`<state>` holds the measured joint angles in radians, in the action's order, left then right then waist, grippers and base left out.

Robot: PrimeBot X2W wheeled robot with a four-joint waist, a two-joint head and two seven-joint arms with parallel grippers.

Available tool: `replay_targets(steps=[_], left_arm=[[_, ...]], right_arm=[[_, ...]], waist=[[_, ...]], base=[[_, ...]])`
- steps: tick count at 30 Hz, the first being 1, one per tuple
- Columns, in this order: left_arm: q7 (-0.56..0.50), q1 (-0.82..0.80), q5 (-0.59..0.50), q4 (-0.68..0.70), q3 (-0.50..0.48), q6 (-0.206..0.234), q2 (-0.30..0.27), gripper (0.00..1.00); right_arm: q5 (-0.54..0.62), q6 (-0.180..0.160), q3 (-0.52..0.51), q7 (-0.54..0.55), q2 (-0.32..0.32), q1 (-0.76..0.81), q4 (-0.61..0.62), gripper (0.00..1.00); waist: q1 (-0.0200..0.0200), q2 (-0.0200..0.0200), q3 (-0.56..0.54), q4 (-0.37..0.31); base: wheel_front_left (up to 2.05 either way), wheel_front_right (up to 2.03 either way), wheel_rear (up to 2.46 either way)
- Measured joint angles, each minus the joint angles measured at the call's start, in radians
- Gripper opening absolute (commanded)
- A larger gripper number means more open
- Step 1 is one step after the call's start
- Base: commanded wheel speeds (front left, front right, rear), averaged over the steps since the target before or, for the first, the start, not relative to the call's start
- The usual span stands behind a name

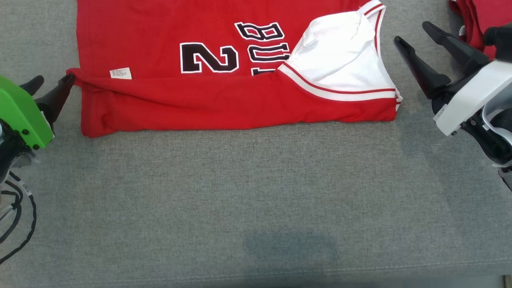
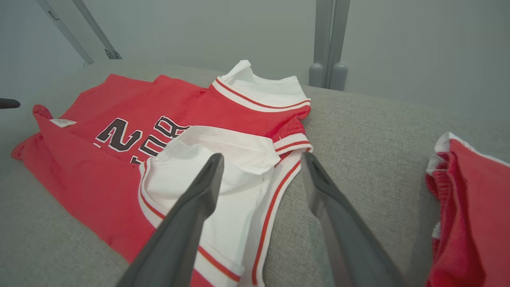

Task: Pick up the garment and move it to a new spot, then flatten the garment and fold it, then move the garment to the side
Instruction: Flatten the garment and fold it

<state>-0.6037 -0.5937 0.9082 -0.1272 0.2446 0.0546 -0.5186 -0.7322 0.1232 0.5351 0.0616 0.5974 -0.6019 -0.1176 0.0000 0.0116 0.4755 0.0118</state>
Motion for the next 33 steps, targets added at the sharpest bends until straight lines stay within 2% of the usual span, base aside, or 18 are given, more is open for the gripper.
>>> replay_targets(steps=[2,6,13,23,33], left_arm=[[0.021,0.005,0.009,0.011,-0.017,0.000,0.006,1.00],[0.062,0.064,0.037,0.038,-0.032,0.004,0.058,1.00],[0.133,0.178,0.058,0.037,-0.059,0.017,0.093,1.00],[0.215,0.243,0.038,0.010,-0.063,0.026,0.123,1.00],[0.276,0.245,-0.001,0.005,-0.032,0.015,0.138,1.00]], right_arm=[[0.006,-0.002,-0.001,-0.019,0.004,0.022,-0.001,1.00],[0.012,-0.011,0.006,-0.044,0.010,0.104,-0.013,1.00],[0.006,-0.030,0.018,-0.075,-0.008,0.183,-0.021,1.00],[-0.007,-0.054,0.026,-0.115,-0.052,0.225,-0.047,1.00],[-0.007,-0.056,0.031,-0.140,-0.081,0.226,-0.090,1.00]], waist=[[0.0000,0.0000,-0.009,-0.002],[0.0000,0.0000,-0.024,0.000],[0.0000,0.0000,-0.031,0.006],[0.0000,0.0000,-0.012,0.017],[0.0000,0.0000,0.004,0.029]], base=[[0.00,0.00,0.00],[0.00,0.00,0.00],[0.00,0.00,0.00],[0.00,0.00,0.00],[0.00,0.00,0.00]])
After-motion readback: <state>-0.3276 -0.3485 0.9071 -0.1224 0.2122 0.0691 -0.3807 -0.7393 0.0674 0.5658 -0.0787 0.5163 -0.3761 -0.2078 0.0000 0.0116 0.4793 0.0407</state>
